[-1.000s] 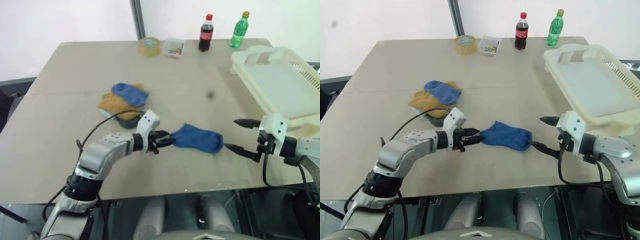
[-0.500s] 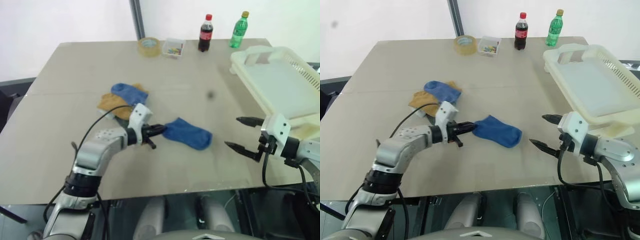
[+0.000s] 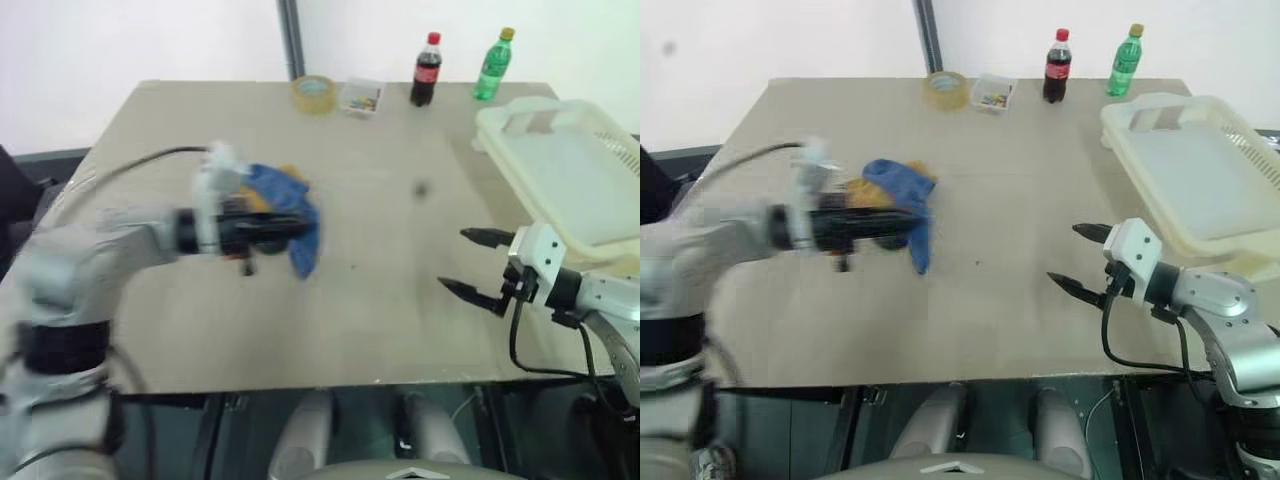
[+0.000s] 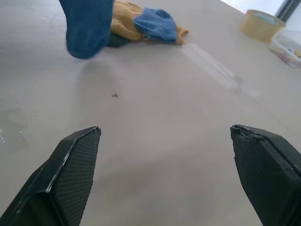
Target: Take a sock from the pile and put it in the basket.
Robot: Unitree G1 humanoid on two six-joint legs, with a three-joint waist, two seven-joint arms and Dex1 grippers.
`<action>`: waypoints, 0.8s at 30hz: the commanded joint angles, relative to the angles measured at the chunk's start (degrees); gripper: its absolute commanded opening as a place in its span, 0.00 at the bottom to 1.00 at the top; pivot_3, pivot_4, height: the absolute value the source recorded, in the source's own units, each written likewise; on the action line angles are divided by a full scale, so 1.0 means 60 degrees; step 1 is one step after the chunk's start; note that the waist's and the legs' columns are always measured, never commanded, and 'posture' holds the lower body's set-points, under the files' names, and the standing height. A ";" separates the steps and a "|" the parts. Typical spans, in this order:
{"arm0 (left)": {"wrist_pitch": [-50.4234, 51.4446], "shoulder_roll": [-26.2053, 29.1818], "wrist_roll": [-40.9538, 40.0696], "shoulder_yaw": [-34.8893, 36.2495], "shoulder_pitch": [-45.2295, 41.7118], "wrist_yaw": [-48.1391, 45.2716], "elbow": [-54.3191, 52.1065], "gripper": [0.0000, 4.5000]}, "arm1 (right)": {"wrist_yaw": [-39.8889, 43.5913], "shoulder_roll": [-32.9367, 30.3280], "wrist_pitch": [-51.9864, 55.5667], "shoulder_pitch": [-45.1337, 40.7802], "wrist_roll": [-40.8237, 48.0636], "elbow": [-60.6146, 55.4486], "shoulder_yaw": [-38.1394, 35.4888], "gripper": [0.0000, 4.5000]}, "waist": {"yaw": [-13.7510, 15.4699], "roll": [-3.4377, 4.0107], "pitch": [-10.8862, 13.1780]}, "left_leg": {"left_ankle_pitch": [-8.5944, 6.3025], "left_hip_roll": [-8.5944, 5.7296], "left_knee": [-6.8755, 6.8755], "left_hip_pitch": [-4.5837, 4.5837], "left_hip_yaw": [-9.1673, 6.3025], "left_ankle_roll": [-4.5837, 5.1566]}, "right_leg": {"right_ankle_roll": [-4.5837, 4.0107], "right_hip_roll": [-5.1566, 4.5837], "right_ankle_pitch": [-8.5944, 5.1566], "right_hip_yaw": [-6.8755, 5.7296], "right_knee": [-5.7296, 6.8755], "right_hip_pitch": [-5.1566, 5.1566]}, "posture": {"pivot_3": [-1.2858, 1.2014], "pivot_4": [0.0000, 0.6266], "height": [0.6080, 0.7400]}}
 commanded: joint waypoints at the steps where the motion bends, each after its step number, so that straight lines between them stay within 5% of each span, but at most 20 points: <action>1: -0.0137 -0.0899 0.0798 -0.1327 -0.0238 0.0722 0.0168 0.36 | -0.0337 -0.0037 0.0456 0.0085 0.0114 -0.0462 -0.0147 1.00 | -0.0110 -0.0018 0.0012 | -0.0005 0.0002 0.0002 -0.0008 0.0008 0.0007 | 0.0004 0.0004 0.0012 0.0011 0.0000 -0.0008 | 0.52 0.24 1.00; 4: 0.0173 -0.0980 0.0556 -0.0838 -0.0372 0.0869 0.0445 0.43 | -0.1001 -0.0058 0.1096 0.0146 -0.0148 -0.0994 -0.0082 1.00 | -0.0390 -0.0024 0.0023 | -0.0007 0.0010 -0.0007 -0.0017 0.0002 0.0009 | -0.0016 0.0030 0.0025 0.0053 0.0013 -0.0056 | 0.52 0.24 1.00; 11: -0.1257 0.0919 0.1536 -0.0458 0.0879 0.0080 0.0453 0.43 | -0.1730 0.0785 0.2444 -0.0589 -0.0101 -0.1209 0.1348 1.00 | -0.0614 -0.0007 0.0019 | -0.0007 0.0099 -0.0062 0.0042 0.0018 0.0008 | -0.0022 0.0108 -0.0011 0.0075 0.0022 -0.0061 | 0.52 0.24 1.00; 18: -0.2430 0.0802 0.2986 -0.0996 0.2144 0.0697 0.0633 0.43 | -0.1721 0.1735 0.2539 -0.1503 -0.0791 0.0482 0.2938 1.00 | -0.0380 -0.0014 0.0018 | -0.0007 0.0082 -0.0046 0.0012 0.0086 0.0007 | -0.0059 0.0073 0.0007 0.0083 0.0009 -0.0065 | 0.52 0.24 1.00; 20: -0.2586 0.0474 0.3224 -0.1161 0.2407 0.0948 0.0655 0.45 | -0.1613 0.1736 0.2388 -0.1585 -0.1117 0.1072 0.3270 0.87 | -0.0311 -0.0015 0.0018 | -0.0007 0.0072 -0.0042 0.0003 0.0082 0.0008 | -0.0033 0.0064 0.0024 0.0078 0.0003 -0.0066 | 0.52 0.24 1.00; 21: -0.2401 0.0180 0.3011 -0.1005 0.2625 0.1171 0.0370 0.36 | -0.1466 0.1572 0.2189 -0.1566 -0.1387 0.1329 0.3486 0.71 | -0.0307 -0.0016 0.0017 | -0.0007 0.0068 -0.0041 0.0000 0.0081 0.0008 | -0.0031 0.0061 0.0025 0.0077 0.0002 -0.0067 | 0.52 0.24 1.00; 23: -0.1797 -0.0245 0.2293 -0.0517 0.3059 0.1502 -0.0463 0.28 | -0.1338 0.1288 0.1959 -0.1539 -0.1763 0.1648 0.3631 0.62 | -0.0342 -0.0006 0.0012 | -0.0007 0.0066 -0.0041 0.0000 0.0081 0.0008 | -0.0029 0.0059 0.0027 0.0077 0.0003 -0.0066 | 0.52 0.24 1.00; 24: -0.1619 -0.0353 0.2056 -0.0308 0.3266 0.1623 -0.0840 0.15 | -0.1308 0.1180 0.1879 -0.1558 -0.1862 0.1741 0.3580 0.49 | -0.0362 -0.0007 0.0012 | -0.0008 0.0067 -0.0042 0.0009 0.0089 0.0008 | -0.0027 0.0054 0.0027 0.0084 0.0005 -0.0064 | 0.52 0.24 1.00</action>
